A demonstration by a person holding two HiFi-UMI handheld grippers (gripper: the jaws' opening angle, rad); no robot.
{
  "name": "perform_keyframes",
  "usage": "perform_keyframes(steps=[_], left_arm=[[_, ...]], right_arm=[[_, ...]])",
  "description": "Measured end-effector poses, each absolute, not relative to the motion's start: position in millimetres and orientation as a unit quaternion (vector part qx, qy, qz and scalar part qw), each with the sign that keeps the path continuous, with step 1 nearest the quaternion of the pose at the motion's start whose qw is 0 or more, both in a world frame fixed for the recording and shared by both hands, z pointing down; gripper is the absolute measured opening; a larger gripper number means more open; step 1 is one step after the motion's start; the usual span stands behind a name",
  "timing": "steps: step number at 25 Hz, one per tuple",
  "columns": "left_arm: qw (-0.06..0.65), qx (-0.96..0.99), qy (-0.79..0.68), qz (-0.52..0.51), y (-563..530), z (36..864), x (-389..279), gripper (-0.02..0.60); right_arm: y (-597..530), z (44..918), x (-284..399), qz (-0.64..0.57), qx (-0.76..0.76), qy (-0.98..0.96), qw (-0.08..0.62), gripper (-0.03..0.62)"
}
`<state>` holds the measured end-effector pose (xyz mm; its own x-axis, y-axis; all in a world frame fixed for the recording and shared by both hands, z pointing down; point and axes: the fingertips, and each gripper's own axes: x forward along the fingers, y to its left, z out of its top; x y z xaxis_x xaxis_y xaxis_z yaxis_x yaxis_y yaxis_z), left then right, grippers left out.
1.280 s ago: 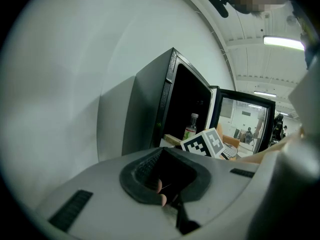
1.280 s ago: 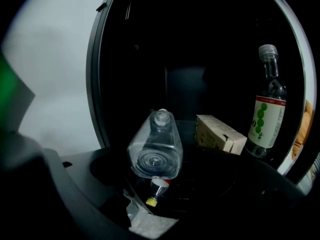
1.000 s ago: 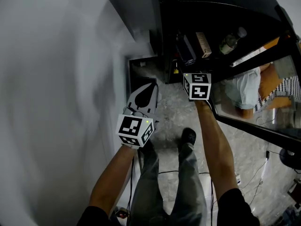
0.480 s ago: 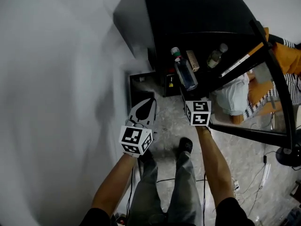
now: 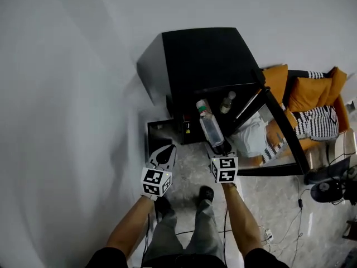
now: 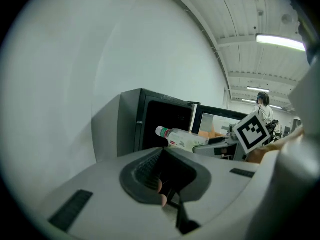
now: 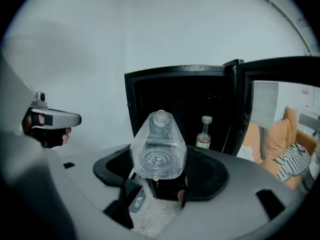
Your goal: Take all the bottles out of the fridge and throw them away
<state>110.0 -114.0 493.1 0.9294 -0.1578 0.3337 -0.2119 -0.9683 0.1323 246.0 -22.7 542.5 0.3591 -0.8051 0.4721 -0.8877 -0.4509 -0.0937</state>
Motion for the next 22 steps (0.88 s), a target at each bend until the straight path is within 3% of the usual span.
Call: perform_keyframes(steps=[12, 22], left_arm=[[0.095, 0.977, -0.111, 0.154, -108.3, 406.5, 84.3, 0.002], [0.102, 0.978, -0.131, 0.129, -108.8, 370.5, 71.4, 0.002]], right_arm=[[31.0, 434.2, 236.7, 0.228, 0.837, -0.493, 0.066, 0.307], [40.4, 411.1, 217.2, 0.230, 0.831, -0.501, 0.065, 0.307]])
